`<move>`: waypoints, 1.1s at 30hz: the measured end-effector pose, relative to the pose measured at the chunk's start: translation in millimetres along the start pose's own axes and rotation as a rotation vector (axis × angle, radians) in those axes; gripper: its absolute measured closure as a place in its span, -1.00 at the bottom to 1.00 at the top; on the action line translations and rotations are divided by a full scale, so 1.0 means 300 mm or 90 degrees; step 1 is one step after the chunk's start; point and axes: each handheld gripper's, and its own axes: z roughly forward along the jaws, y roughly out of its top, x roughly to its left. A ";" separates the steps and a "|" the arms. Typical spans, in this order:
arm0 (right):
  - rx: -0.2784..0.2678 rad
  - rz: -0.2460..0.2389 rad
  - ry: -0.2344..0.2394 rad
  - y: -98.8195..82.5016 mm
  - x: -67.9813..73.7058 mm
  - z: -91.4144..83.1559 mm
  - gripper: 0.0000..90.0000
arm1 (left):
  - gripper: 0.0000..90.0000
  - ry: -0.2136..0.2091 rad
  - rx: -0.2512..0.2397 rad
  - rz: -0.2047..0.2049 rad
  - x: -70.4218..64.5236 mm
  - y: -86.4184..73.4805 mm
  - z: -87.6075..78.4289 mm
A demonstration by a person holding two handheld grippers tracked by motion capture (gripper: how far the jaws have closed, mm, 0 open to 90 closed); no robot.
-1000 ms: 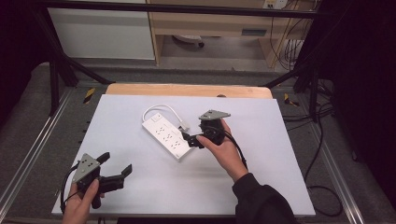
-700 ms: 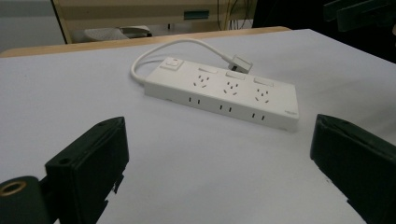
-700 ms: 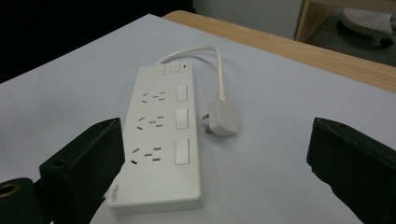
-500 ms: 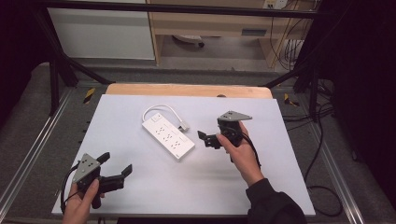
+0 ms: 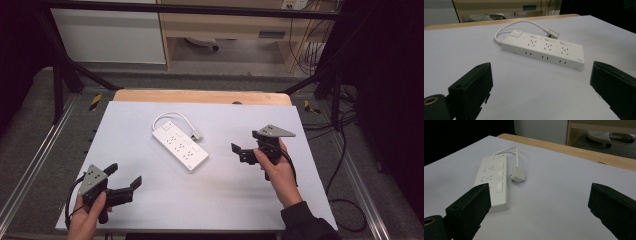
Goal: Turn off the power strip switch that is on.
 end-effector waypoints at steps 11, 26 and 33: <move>-0.024 0.009 -0.022 -0.049 -0.048 -0.096 -0.89 | -0.90 0.001 0.001 -0.002 0.000 -0.001 0.000; -0.054 0.004 -0.058 -0.141 -0.094 -0.196 -0.89 | -0.91 0.003 0.003 -0.004 0.002 -0.002 0.000; -0.052 0.003 -0.068 -0.196 -0.106 -0.206 -0.89 | -0.90 0.002 0.003 -0.006 0.003 -0.003 0.001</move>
